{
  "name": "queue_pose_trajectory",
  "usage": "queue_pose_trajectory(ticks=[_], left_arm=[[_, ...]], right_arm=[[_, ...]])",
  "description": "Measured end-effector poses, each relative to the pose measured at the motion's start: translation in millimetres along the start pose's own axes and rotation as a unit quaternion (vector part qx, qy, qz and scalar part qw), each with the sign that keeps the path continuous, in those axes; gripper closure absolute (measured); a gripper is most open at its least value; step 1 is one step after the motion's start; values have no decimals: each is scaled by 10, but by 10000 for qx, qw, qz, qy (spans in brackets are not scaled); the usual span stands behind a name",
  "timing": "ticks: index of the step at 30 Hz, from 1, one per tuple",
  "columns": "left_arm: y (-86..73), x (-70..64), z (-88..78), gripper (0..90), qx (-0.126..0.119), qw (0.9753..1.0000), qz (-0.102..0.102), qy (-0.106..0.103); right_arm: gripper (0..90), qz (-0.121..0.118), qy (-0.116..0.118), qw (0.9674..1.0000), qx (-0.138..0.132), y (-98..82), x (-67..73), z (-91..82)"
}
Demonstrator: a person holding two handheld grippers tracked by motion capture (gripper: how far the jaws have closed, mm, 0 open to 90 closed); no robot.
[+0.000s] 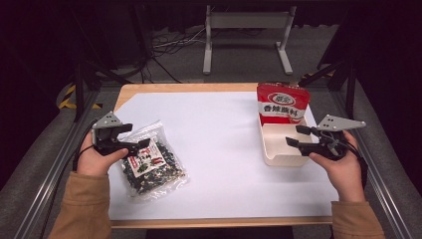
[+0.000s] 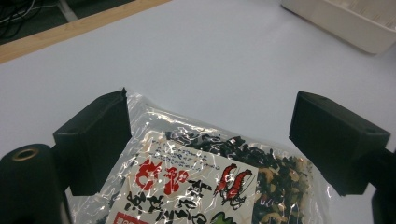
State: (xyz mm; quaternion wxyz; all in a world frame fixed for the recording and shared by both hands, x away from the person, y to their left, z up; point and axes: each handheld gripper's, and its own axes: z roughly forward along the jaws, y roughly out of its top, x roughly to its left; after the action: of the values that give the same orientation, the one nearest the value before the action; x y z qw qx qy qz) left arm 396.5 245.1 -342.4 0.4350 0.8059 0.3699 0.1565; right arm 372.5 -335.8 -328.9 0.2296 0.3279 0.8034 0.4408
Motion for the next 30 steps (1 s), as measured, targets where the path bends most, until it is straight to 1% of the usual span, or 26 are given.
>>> queue_pose_trajectory(ticks=[3, 4, 5, 6, 7, 10, 11, 12, 14, 15, 16, 19, 21, 24, 26, 28, 29, 30], left_arm=[[5, -4, -14, 134, 4, 10000, -16, -19], [5, 0, -19, 134, 27, 10000, -16, -16], [-4, 21, -27, 134, 94, 10000, -24, 16], [-4, 21, -27, 134, 94, 10000, -24, 16], [-13, 37, -27, 134, 121, 9999, -46, 66], [-50, 98, -24, 136, 264, 9992, -171, 230], [-64, 116, -10, 136, 281, 9989, -273, 274], [-73, 129, 5, 136, 308, 9987, -316, 269], [-85, 142, 40, 132, 385, 9984, -321, 251], [-93, 153, 55, 130, 371, 9985, -322, 251], [-101, 159, 63, 130, 386, 9983, -364, 250], [-141, 219, 92, 127, 473, 9971, -405, 444], [-217, 308, 141, 127, 578, 9951, -541, 584], [-241, 338, 156, 137, 546, 9950, -582, 601], [-287, 401, 172, 139, 526, 9943, -662, 656], [-338, 466, 189, 140, 531, 9929, -742, 757], [-361, 493, 195, 146, 528, 9924, -784, 794], [-377, 513, 198, 146, 543, 9920, -806, 807]], right_arm=[[392, 59, 132, 9999, -95, -4, 53, 12], [388, 5, 181, 9998, -53, -4, 95, 29], [388, -11, 204, 9998, -40, -3, 108, 34], [388, -11, 204, 9998, -40, -3, 108, 34], [388, -6, 244, 9997, -36, -3, 126, 38], [388, 34, 357, 9994, -32, -1, 173, 51], [387, 33, 378, 9993, -30, 0, 185, 56], [381, 29, 403, 9992, -39, 0, 199, 65], [373, -6, 443, 9990, -83, 1, 222, 83], [371, -59, 523, 9986, -104, 3, 243, 108], [370, -96, 554, 9984, -109, 5, 260, 127], [364, -164, 626, 9979, -66, 13, 306, 169], [361, -229, 682, 9974, -71, 26, 342, 190], [359, -251, 717, 9971, -96, 38, 369, 196], [359, -365, 712, 9967, -165, 51, 397, 195], [358, -397, 715, 9965, -197, 55, 407, 192], [353, -447, 728, 9960, -277, 64, 421, 189], [353, -447, 728, 9960, -277, 64, 421, 189]])
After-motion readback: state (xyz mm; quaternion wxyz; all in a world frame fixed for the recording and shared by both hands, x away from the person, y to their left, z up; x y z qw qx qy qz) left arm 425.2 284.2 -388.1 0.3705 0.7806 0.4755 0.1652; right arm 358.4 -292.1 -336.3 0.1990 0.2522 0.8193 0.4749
